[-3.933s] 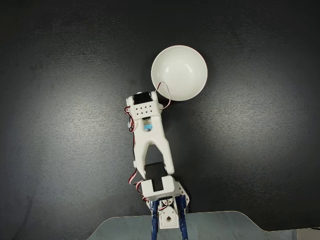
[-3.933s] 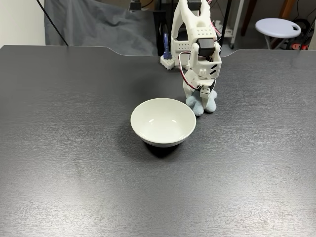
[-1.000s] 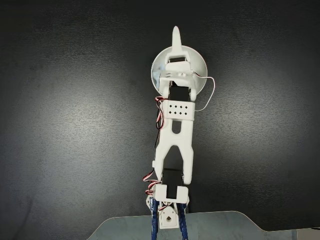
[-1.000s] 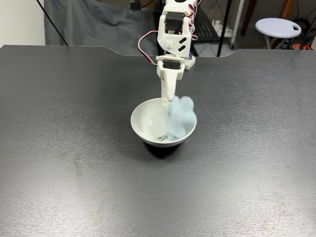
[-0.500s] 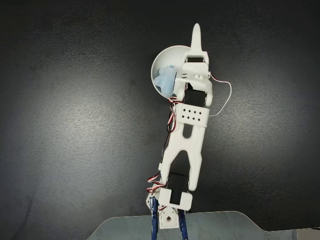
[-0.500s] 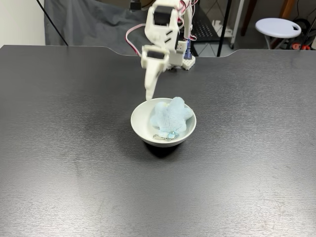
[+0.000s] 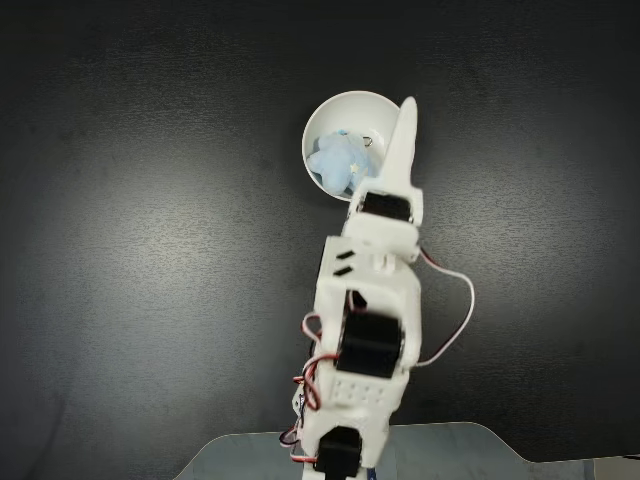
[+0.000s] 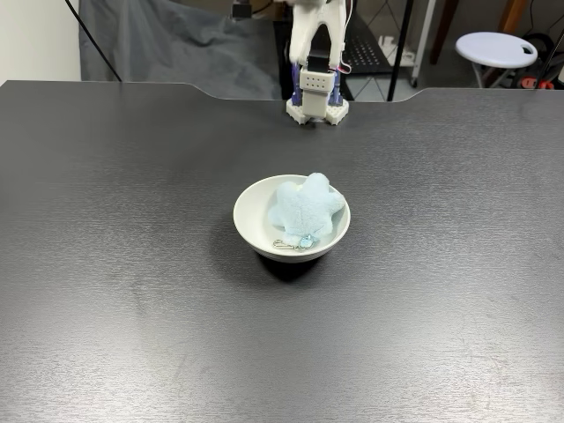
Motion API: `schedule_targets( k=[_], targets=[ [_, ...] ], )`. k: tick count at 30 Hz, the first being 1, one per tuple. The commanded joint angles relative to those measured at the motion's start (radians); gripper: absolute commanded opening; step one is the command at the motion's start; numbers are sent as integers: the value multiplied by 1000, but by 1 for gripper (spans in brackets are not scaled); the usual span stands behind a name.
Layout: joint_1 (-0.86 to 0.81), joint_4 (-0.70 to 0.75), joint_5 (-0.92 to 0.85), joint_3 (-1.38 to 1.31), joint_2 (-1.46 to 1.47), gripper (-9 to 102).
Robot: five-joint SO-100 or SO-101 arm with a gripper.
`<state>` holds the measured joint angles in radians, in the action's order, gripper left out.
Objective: Grasp a skyblue doll and put it in the white bowl.
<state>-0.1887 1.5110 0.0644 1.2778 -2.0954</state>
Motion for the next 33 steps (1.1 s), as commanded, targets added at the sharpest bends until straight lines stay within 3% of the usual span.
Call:
schedule_targets(
  k=[1, 5, 11, 20, 33],
  targets=[
    [84, 51, 28, -49, -169, 52],
    [123, 75, 29, 20, -247, 36],
    [123, 69, 29, 163, -403, -1],
    [123, 37, 14, 502, -611, 0],
    [127, -451, 14, 1201, -646, 0]
  ],
)
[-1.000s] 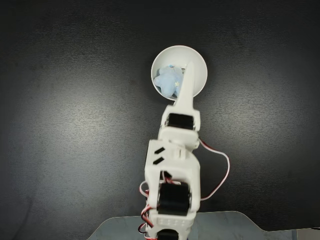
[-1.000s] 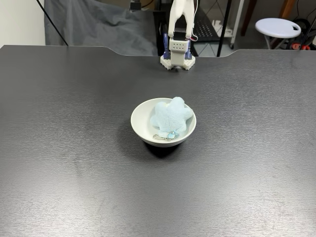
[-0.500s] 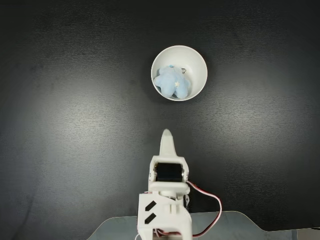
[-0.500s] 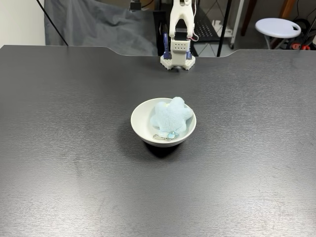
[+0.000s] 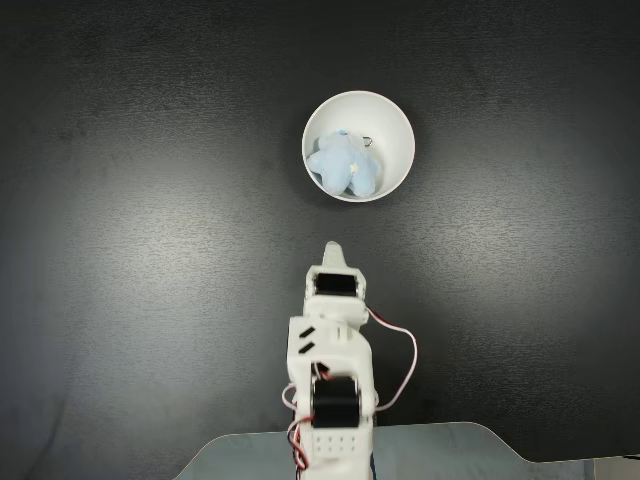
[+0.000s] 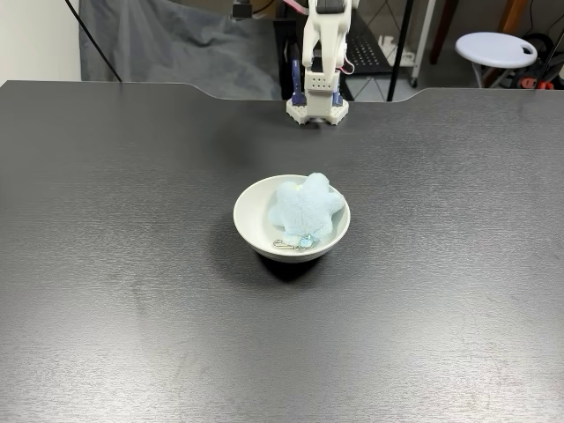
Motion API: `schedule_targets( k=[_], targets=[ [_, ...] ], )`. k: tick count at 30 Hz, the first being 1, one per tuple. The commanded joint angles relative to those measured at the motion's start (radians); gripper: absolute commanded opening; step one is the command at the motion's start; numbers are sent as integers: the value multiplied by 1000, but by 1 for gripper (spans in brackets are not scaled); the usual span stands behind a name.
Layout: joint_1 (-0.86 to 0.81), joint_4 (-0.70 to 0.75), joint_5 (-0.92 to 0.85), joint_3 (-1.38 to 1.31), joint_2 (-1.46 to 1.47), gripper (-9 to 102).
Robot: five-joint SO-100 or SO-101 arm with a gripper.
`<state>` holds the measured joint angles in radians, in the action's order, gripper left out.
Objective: Grasp a skyblue doll and put it in the white bowl.
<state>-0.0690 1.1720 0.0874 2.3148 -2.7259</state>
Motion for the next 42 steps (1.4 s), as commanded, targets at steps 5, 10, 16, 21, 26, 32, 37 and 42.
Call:
schedule_targets(
  k=[5, 10, 16, 21, 26, 32, 37, 42],
  targets=[
    [6, -209, -9, 318, -15, 1],
    [6, -222, -11, 376, -46, 1],
    [6, -218, -11, 532, -291, 1],
    [5, -181, -9, 643, -508, 1],
    [-2, -28, -9, 641, -611, 1],
    [5, -5, -11, 640, -612, 1],
    [5, 3, -9, 638, -611, 1],
    [5, 5, -9, 638, -611, 1]
  ],
)
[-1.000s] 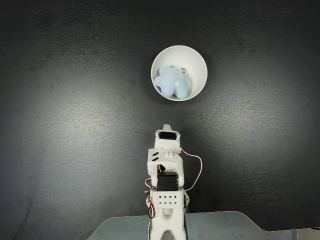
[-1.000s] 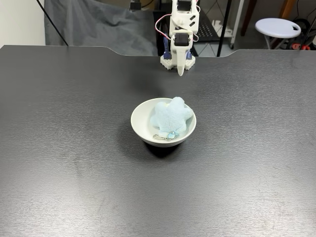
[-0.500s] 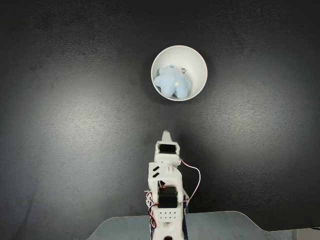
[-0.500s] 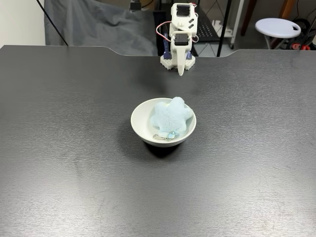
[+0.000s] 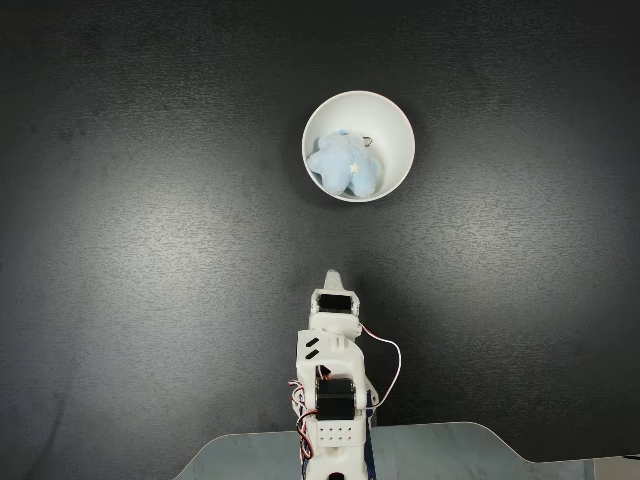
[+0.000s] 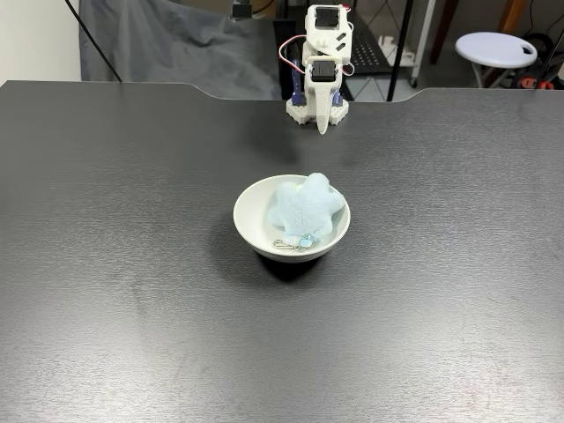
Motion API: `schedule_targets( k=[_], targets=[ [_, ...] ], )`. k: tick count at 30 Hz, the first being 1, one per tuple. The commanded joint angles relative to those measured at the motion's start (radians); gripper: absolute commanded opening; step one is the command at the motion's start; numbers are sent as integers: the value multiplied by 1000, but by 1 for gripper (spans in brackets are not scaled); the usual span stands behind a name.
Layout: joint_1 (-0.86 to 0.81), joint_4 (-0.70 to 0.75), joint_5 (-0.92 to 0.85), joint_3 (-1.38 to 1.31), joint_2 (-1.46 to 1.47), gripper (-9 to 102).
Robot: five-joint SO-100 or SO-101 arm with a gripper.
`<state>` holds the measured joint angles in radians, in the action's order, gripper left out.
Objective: Grasp a skyblue doll and put it in the white bowl.
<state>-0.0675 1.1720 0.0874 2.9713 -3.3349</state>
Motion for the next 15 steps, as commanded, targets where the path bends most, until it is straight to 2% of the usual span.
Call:
schedule_targets(
  k=[1, 15],
  targets=[
    [3, 6, -9, -18, -2, 1],
    [2, 3, -6, -18, -2, 1]
  ],
)
